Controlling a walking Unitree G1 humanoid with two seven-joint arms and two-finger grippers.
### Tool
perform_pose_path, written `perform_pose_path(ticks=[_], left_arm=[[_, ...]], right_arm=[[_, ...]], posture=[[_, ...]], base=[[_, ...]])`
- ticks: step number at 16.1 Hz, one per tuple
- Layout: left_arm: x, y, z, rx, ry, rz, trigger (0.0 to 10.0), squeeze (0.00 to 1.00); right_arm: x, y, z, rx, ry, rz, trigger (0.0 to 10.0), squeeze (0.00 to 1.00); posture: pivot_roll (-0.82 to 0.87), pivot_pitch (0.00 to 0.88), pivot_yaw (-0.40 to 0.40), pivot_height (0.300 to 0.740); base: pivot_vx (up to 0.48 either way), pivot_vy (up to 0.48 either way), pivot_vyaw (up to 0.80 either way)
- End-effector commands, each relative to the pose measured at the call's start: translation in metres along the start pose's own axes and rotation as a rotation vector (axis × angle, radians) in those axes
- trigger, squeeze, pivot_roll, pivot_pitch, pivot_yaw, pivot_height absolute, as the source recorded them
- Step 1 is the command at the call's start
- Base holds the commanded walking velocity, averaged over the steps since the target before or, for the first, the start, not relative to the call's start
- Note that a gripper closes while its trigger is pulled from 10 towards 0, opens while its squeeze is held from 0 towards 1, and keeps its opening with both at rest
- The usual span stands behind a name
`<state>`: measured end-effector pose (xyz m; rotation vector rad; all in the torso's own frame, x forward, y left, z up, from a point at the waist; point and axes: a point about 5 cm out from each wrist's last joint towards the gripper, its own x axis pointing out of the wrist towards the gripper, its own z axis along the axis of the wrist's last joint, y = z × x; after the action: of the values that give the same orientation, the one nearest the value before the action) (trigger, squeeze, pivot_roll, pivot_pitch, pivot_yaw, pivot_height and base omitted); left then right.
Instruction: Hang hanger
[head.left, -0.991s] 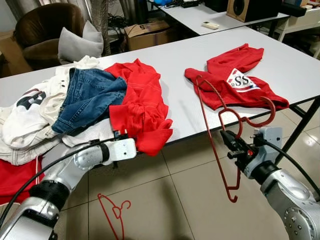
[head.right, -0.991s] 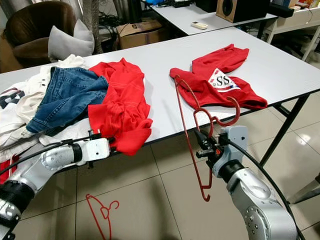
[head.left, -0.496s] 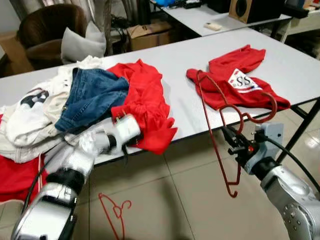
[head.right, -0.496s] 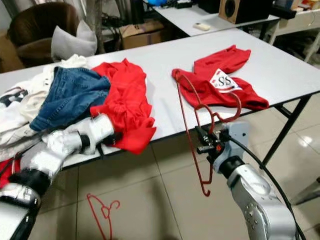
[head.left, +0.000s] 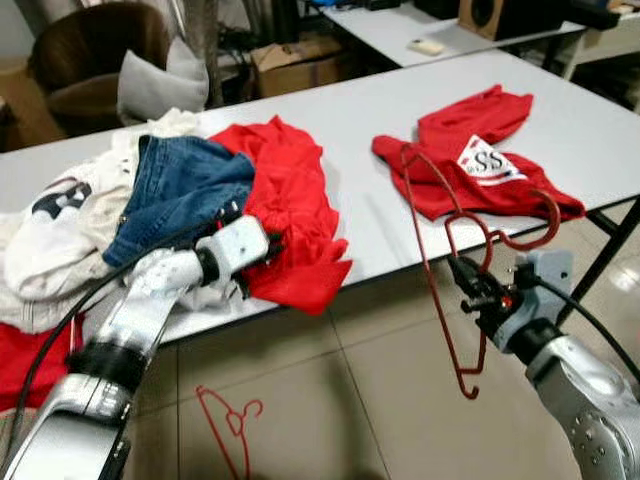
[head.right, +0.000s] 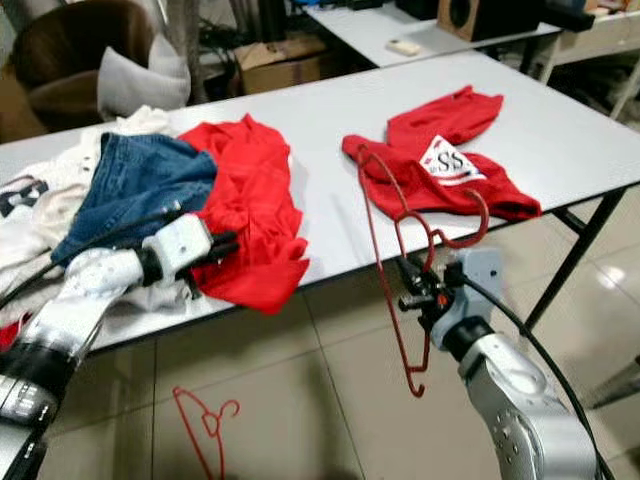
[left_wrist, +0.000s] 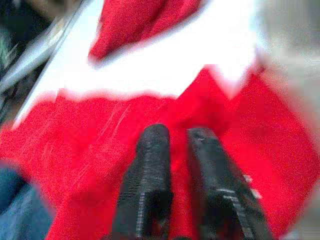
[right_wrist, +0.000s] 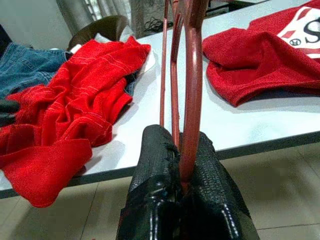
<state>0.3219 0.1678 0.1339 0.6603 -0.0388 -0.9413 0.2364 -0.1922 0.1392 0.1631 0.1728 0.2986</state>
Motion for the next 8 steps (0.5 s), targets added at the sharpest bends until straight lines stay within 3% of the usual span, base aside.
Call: perform_pose_path(ticks=[1,4,5,8], left_arm=[[-0.007,-0.014,0.009,-0.016,-0.114,-0.084,10.0,1.0],[-0.011,-0.035,-0.004,-0.006,-0.045,-0.17,10.0,1.0],[-0.01,-0.045,-0.018,0.017,0.056,-0.191,10.0,1.0],[-0.008,-0.047,-0.029,0.08,0.174,-0.145,10.0,1.0]], right_arm=[[-0.001,0.001,0.005,-0.012,-0.022,0.005,10.0,0.0],[0.001,0.002,0.005,-0.014,-0.02,0.012,10.0,0.0],[0.001,0.003,0.005,-0.016,-0.018,0.018,10.0,0.0],[0.002,0.002,0.005,-0.02,-0.015,0.022,10.0,0.0]], posture=[[-0.18,0.0,0.117,0.74],[-0.17,0.0,0.112,0.74],[-0.17,0.0,0.105,0.74],[-0.17,0.0,0.103,0.74]], base=[[0.0,0.0,0.0],[0.0,0.0,0.0],[0.0,0.0,0.0],[0.0,0.0,0.0]])
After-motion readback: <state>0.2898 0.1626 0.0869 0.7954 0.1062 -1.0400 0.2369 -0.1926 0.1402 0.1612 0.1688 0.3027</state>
